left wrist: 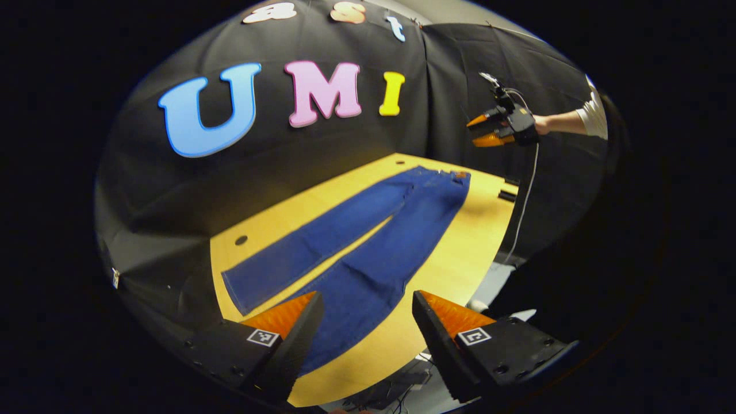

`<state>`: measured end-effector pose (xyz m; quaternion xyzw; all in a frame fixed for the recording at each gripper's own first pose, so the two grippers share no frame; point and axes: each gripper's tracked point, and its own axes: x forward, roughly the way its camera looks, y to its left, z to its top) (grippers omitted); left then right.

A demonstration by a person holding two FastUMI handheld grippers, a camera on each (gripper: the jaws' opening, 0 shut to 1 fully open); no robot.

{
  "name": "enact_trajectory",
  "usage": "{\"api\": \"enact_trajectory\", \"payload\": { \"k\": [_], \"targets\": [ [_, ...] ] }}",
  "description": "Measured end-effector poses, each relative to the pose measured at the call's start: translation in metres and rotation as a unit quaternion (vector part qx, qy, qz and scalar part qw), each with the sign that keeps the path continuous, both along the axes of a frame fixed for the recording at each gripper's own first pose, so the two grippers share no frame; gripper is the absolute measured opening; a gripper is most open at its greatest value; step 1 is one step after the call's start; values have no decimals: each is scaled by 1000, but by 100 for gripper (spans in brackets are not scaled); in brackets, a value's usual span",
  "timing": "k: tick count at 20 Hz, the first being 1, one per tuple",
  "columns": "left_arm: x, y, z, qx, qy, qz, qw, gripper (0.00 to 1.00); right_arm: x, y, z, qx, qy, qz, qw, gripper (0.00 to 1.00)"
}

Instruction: Grasp the waist and the cuffs of the jeans and fold them to make the two legs overlap; first hold the waist and fold one-third of the jeans toward the cuffs, then hold the cuffs and fold the remaining one-third in the same direction to finish folding.

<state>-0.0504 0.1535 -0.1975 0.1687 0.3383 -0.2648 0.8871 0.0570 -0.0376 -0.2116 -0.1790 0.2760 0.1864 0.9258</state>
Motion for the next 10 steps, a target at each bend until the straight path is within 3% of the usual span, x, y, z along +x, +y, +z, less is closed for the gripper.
{"api": "enact_trajectory", "payload": {
  "k": [2, 5, 7, 10],
  "targets": [
    [-7, 11, -32, 29, 54, -21, 998, 98, -7, 1, -42, -7, 70, 35, 997, 97],
    [4, 24, -62, 64, 102, -44, 992, 98, -2, -13, -98, -60, 135, 93, 985, 97],
    [17, 36, -83, 81, 143, -34, 986, 98, 0, -15, -143, -59, 199, 123, 970, 97],
    [30, 47, -113, 107, 205, -40, 972, 98, -9, -25, -196, -75, 303, 169, 935, 96]
  ]
}}
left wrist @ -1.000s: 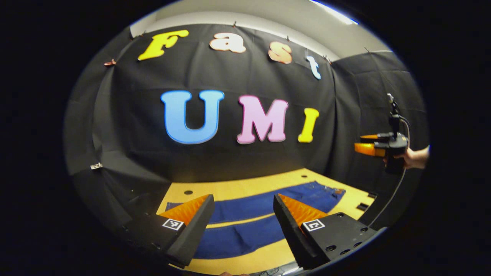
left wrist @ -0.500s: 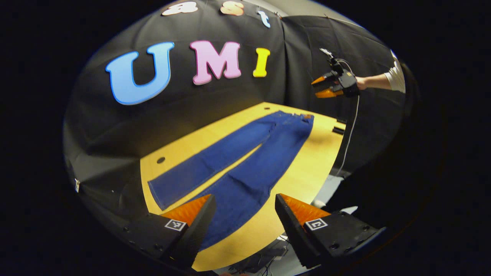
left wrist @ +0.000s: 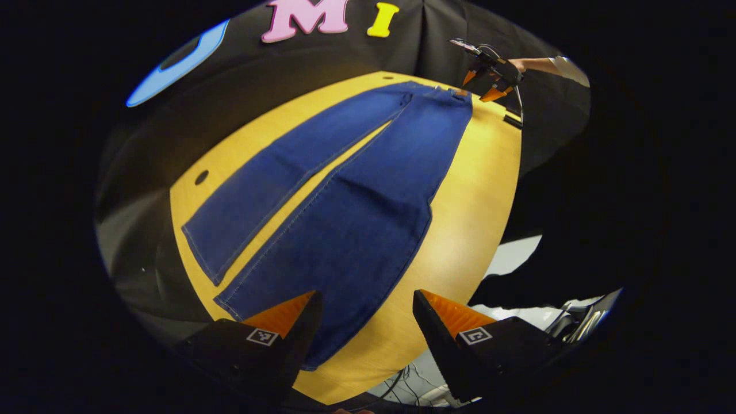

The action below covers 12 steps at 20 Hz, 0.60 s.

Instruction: Grasp the waist and the cuffs of the jeans and fold them to make the two legs overlap; first hold the waist and fold one-third of the jeans toward the cuffs, then hold the cuffs and fold the remaining one-third in the same direction to finish folding.

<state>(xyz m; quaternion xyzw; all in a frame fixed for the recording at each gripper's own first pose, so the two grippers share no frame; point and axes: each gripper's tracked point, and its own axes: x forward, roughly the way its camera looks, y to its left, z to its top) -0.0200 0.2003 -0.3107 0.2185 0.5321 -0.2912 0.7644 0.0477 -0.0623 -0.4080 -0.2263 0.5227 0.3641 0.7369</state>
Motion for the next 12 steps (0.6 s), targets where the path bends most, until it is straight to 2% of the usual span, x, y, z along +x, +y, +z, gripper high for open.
{"api": "enact_trajectory", "payload": {
  "k": [2, 6, 9, 10, 11, 12],
  "targets": [
    [3, 14, -18, 28, 39, -8, 999, 98, -3, -15, -25, -22, 39, 25, 999, 96],
    [-14, 21, -37, 72, 97, -30, 992, 96, 1, -27, -48, -29, 79, 9, 996, 98],
    [-22, 37, -51, 112, 127, -31, 985, 95, 0, -27, -52, -35, 83, 22, 996, 98],
    [-19, 32, -69, 104, 118, -28, 987, 95, -1, -27, -57, -38, 81, 21, 996, 98],
    [-20, 33, -57, 105, 119, -16, 987, 94, -2, -28, -53, -39, 83, 16, 996, 97],
    [-20, 33, -54, 105, 121, -7, 987, 93, -3, -26, -54, -38, 87, 10, 995, 92]
  ]
}}
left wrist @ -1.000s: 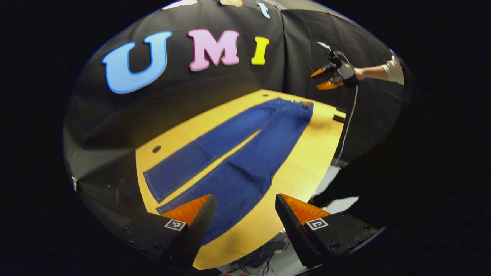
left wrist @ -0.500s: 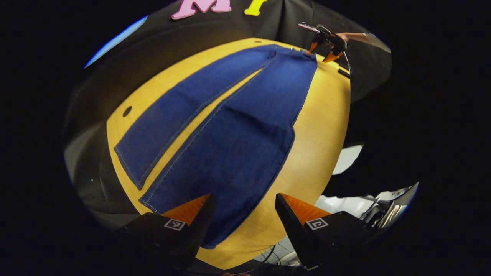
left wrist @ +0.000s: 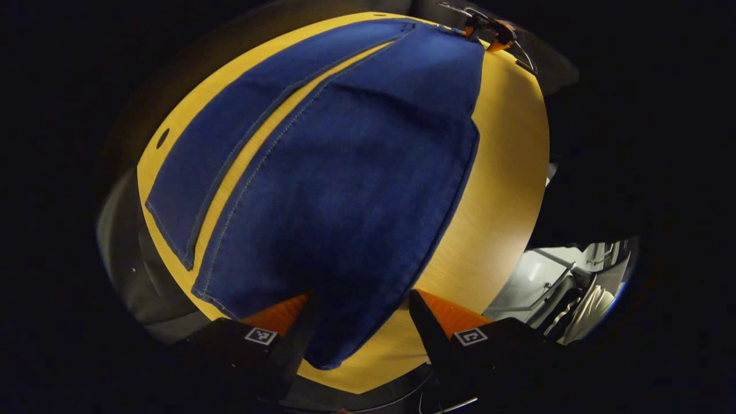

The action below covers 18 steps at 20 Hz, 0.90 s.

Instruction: Grasp the waist and the cuffs of the jeans and fold them to make the two legs overlap; first hold the waist and fold one-third of the jeans toward the cuffs, then hold the cuffs and fold the remaining one-third in the same direction to finish folding.

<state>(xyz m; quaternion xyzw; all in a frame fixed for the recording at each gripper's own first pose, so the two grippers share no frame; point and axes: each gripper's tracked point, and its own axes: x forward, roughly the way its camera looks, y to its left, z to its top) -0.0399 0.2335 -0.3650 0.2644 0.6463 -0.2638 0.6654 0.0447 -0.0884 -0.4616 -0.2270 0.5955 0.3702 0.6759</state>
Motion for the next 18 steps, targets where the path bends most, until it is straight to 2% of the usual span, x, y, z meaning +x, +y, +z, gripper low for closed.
{"api": "enact_trajectory", "payload": {
  "k": [1, 3, 4, 5, 7, 8, 9, 10, 11, 12, 14, 17, 18],
  "targets": [
    [6, 0, 4, -3, -3, 7, 1000, 97, 1, 0, -2, -1, 4, -6, 1000, 89],
    [16, 2, 7, -3, -10, 33, 999, 94, 3, -3, -2, -7, 19, -29, 999, 92],
    [23, 3, 7, 0, -14, 50, 999, 88, 13, -5, -4, -11, 19, -43, 999, 82],
    [30, 0, 7, 0, -25, 64, 998, 73, 26, -10, -4, -18, 6, -62, 998, 58],
    [48, 2, 6, 5, -58, 86, 995, 30, 38, -14, 0, -19, -11, -105, 994, 10],
    [55, 0, 7, 11, -73, 97, 993, 8, 42, -15, 4, -13, -25, -119, 993, 14],
    [59, 2, 5, 21, -87, 102, 991, 6, 41, -15, 3, -14, -32, -133, 990, 5],
    [62, 3, 6, 23, -94, 103, 990, 6, 41, -15, 3, -13, -41, -147, 988, 10],
    [61, 6, 8, 24, -95, 112, 989, 6, 39, -16, 0, -11, -51, -157, 986, 11],
    [62, 4, 9, 20, -95, 126, 987, 6, 39, -17, 1, -12, -59, -165, 984, 6],
    [69, 2, 17, 6, -110, 149, 983, 6, 41, -16, 8, -12, -82, -180, 980, 5],
    [82, -2, 36, -11, -152, 183, 971, 6, 52, -12, 43, 12, -133, -210, 968, 5],
    [88, -5, 43, -20, -167, 194, 966, 6, 58, -12, 57, 26, -150, -228, 962, 10]
  ]
}}
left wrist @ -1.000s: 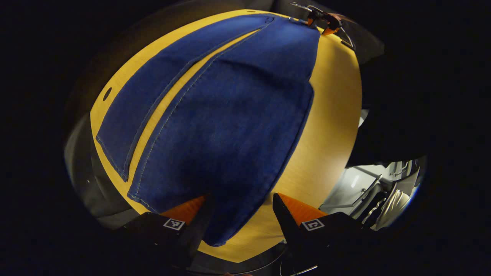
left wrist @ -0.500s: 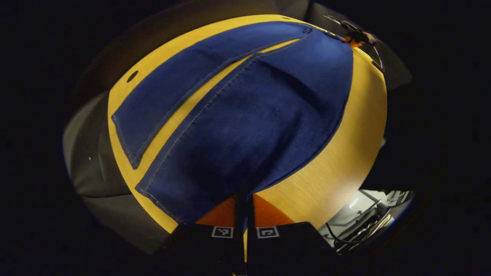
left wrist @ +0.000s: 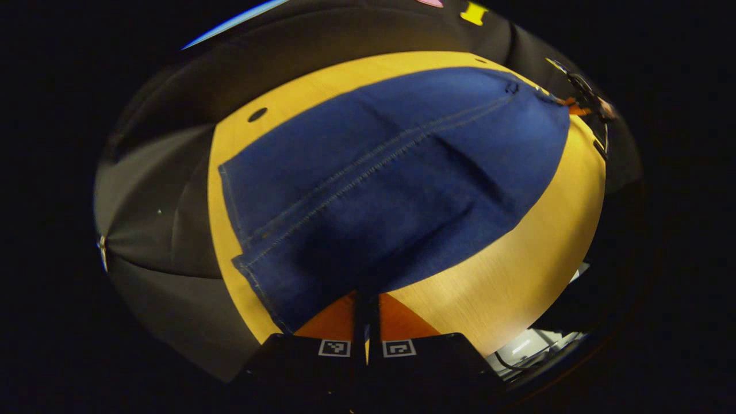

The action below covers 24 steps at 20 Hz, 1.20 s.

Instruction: Grasp the waist and the cuffs of the jeans and fold them to make the two legs overlap; first hold the waist and fold one-third of the jeans toward the cuffs, then hold the cuffs and fold the remaining one-third in the same direction to finish folding.

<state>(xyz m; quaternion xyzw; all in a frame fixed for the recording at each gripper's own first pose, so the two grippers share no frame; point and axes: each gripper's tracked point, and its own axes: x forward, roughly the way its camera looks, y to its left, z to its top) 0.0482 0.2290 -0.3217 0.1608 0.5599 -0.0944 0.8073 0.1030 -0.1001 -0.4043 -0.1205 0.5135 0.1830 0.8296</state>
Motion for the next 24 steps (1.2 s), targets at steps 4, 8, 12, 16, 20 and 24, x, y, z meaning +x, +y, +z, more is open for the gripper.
{"api": "enact_trajectory", "payload": {
  "k": [4, 8, 12, 16, 20, 24],
  "targets": [
    [34, 0, 32, -26, -55, 56, 997, 6, 41, -5, 58, 44, -81, -65, 994, 5],
    [89, 3, 50, -45, -101, 122, 986, 6, 98, -13, 91, 39, -129, -86, 987, 5],
    [165, 21, 39, -58, -130, 189, 972, 6, 165, -15, 88, 24, -167, -111, 979, 5],
    [204, 34, 10, -74, -122, 234, 962, 6, 222, -13, 70, 28, -168, -138, 976, 5],
    [213, 44, -12, -68, -124, 289, 947, 9, 249, -7, 22, 40, -130, -181, 974, 0],
    [213, 70, 2, -37, -163, 314, 935, 63, 262, -5, 7, 62, -113, -241, 962, 19]
  ]
}}
